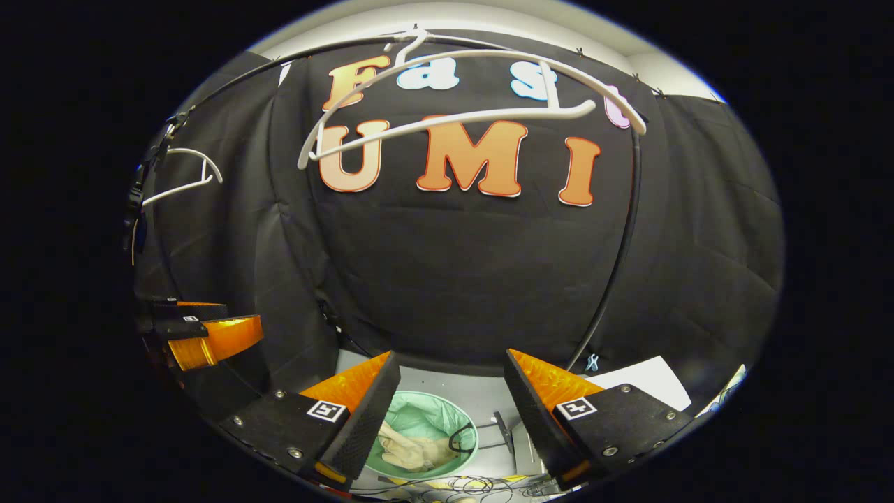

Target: Grasp the clothes on the hanger with both hands and then place them into the laundry hamper below.

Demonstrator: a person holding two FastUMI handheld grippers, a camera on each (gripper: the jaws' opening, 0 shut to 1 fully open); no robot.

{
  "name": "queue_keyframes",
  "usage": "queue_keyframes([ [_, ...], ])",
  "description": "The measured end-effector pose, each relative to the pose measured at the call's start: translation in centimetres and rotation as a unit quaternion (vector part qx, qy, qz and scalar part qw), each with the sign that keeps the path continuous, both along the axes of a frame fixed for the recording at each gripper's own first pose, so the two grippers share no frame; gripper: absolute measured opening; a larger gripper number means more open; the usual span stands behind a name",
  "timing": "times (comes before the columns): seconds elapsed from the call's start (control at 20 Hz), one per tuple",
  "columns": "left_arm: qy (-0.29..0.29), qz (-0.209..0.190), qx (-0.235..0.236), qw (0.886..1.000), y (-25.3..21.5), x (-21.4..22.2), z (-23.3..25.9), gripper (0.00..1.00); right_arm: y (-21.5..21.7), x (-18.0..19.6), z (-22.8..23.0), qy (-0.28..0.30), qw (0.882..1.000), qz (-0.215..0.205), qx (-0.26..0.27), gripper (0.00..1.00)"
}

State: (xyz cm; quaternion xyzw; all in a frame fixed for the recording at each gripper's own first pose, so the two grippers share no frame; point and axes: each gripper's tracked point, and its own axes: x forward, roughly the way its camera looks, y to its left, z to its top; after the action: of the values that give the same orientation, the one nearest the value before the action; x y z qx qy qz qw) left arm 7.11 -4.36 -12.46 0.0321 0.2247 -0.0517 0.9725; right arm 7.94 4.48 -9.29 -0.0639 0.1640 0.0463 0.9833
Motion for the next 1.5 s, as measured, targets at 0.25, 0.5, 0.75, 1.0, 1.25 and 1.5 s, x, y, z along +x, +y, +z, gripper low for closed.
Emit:
queue_keyframes([
  [0.25,-0.048,-0.001,0.002,0.999,0.3,-1.0,4.2,1.00,0.4,-0.8,3.9,-0.040,0.999,0.003,0.012,0.94],
  [0.5,-0.104,0.015,0.007,0.994,0.6,-1.6,8.3,0.95,0.0,-1.5,6.2,-0.065,0.998,0.002,0.015,0.94],
  [0.75,-0.144,0.013,0.000,0.990,0.1,-2.0,11.8,1.00,-0.5,-2.2,9.7,-0.107,0.994,-0.002,0.018,0.94],
  [1.0,-0.171,0.004,-0.009,0.985,-0.1,-2.3,14.8,0.90,-0.8,-2.8,13.3,-0.147,0.989,0.001,0.022,0.98],
  [1.25,-0.194,0.003,0.003,0.981,0.0,-2.5,16.2,0.90,-1.2,-3.2,15.2,-0.173,0.985,-0.001,0.030,0.94],
  [1.5,-0.194,0.001,-0.001,0.981,-0.1,-2.3,16.2,1.00,-0.9,-3.1,15.4,-0.179,0.983,-0.002,0.035,0.98],
])
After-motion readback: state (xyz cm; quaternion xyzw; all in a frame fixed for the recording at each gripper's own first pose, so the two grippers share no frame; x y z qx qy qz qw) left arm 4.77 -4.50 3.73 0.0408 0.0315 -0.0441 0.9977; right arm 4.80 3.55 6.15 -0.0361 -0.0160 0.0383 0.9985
